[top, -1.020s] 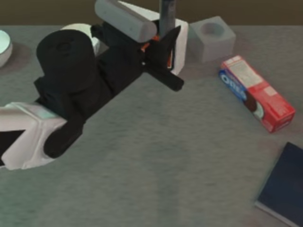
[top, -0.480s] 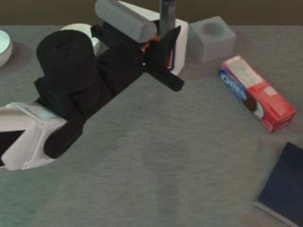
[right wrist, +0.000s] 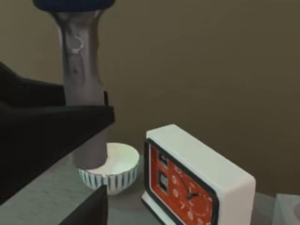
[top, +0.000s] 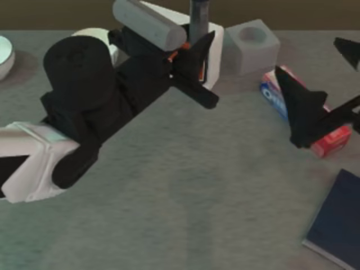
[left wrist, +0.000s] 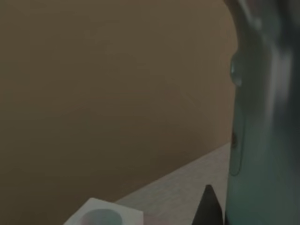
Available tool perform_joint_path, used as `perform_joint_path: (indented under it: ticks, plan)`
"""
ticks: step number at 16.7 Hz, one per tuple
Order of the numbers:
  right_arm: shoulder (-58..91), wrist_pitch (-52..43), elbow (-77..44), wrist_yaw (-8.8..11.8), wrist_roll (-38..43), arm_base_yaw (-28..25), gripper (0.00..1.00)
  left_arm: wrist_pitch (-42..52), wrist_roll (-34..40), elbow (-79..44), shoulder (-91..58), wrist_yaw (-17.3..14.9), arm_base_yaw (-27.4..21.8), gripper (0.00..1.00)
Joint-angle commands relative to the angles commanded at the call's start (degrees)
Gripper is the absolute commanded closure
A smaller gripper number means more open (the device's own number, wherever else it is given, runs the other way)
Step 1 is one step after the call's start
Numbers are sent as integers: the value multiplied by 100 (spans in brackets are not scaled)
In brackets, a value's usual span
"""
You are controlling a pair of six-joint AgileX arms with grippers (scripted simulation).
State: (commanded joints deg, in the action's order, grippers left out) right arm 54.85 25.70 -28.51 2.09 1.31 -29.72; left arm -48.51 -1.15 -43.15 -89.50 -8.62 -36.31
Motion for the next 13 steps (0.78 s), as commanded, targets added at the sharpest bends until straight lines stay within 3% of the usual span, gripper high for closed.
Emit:
perform_joint_path:
  ticks: [6, 13]
  plan:
    - [1396, 751, -828, 74, 31, -831, 0, 0, 0, 0, 0, 0, 0, 100]
    - [1515, 788, -921, 75, 32, -848, 0, 0, 0, 0, 0, 0, 0, 100]
